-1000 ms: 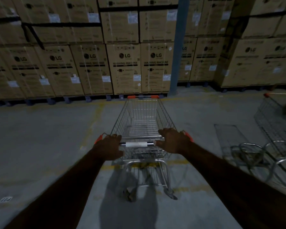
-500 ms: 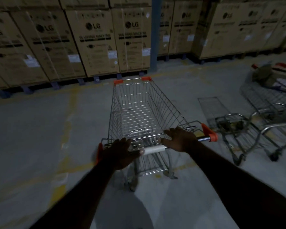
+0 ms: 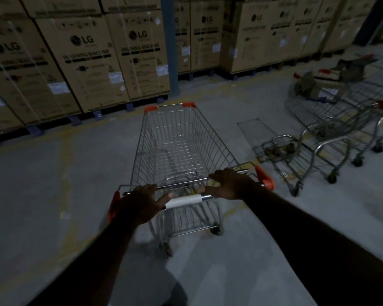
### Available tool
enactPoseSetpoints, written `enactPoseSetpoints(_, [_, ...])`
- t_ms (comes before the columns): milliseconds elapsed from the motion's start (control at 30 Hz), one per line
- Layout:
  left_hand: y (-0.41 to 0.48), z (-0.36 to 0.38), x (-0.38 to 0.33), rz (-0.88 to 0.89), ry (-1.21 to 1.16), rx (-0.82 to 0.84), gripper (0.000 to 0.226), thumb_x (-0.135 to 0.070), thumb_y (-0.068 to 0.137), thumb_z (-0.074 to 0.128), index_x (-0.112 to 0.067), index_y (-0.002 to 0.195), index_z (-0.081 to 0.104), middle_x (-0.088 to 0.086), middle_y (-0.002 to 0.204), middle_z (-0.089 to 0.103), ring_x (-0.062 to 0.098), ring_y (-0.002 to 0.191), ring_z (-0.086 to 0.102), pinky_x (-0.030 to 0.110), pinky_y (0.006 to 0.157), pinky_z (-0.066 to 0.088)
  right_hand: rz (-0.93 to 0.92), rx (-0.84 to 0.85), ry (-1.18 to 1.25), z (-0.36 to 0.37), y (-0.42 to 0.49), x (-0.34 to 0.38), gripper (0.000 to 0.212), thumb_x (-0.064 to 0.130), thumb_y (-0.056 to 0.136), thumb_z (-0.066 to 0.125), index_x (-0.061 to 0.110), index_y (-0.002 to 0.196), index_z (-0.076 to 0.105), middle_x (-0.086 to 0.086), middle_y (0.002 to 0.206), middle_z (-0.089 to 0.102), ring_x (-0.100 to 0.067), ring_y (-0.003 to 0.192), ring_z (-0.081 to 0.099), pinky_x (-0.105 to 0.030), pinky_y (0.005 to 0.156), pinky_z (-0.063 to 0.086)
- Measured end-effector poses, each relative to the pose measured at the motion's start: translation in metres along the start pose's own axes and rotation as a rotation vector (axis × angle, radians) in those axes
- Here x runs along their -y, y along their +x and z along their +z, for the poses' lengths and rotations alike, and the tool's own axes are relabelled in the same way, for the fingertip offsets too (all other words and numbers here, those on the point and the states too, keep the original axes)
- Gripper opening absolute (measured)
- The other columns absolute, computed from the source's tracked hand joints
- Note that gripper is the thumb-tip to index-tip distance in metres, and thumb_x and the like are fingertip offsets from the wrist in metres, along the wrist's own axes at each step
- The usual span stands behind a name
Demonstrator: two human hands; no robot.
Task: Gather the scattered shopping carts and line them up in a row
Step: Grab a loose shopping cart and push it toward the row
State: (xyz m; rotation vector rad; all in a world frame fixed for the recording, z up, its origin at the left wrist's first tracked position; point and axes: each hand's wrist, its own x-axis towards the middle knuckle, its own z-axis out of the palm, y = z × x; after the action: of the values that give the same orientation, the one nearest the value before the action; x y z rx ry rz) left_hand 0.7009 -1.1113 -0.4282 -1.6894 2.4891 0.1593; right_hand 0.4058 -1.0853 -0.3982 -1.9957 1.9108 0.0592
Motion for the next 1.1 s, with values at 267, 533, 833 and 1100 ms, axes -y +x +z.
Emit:
enactPoseSetpoints(267, [0.054,-0.022,0.064,0.076,-0.112,0.149,0.069,-0.085,0.089,0.015,-0.058,0.152,0.011,-0.016,0.165,0.018,0.013,0.153,0.015,0.053,0.122,0.005,0.328,0.017,0.085,0.001,0.007,0.022,0.119,0.103,0.061,0.03,0.032,0.157,0.027,-0.013,0.157,0.028,-0.042,0.141,0.037,-0.05,0.116,0.031])
enactPoseSetpoints(533, [0.124,-0.001,0.101,0.252,-0.134,0.166,0.107,-0.096,0.062,-0.003,-0.048,0.15,0.035,-0.018,0.161,0.027,0.014,0.151,0.021,0.048,0.123,0.013,0.544,0.05,0.189,0.012,0.014,0.046,0.136,0.111,0.044,0.024,0.037,0.158,0.022,-0.012,0.167,0.013,-0.039,0.14,0.041,-0.055,0.11,0.041])
enactPoseSetpoints(833, [0.143,-0.006,0.084,0.337,-0.169,0.133,0.124,-0.105,0.055,0.0,-0.037,0.15,0.042,-0.012,0.159,0.036,0.014,0.148,0.028,0.047,0.122,0.018,0.682,0.036,0.289,0.017,-0.009,0.054,0.123,0.103,0.059,0.037,0.033,0.159,0.022,-0.014,0.166,0.014,-0.04,0.142,0.037,-0.051,0.104,0.049])
enactPoseSetpoints(1100, [0.146,-0.006,0.029,0.476,-0.158,0.155,0.115,-0.1,0.063,0.005,-0.034,0.15,0.04,-0.01,0.159,0.037,0.015,0.147,0.03,0.055,0.121,0.015,0.801,-0.049,0.297,0.032,-0.067,0.036,0.105,0.094,0.072,0.039,0.029,0.154,0.033,-0.016,0.158,0.03,-0.04,0.129,0.051,-0.049,0.095,0.055])
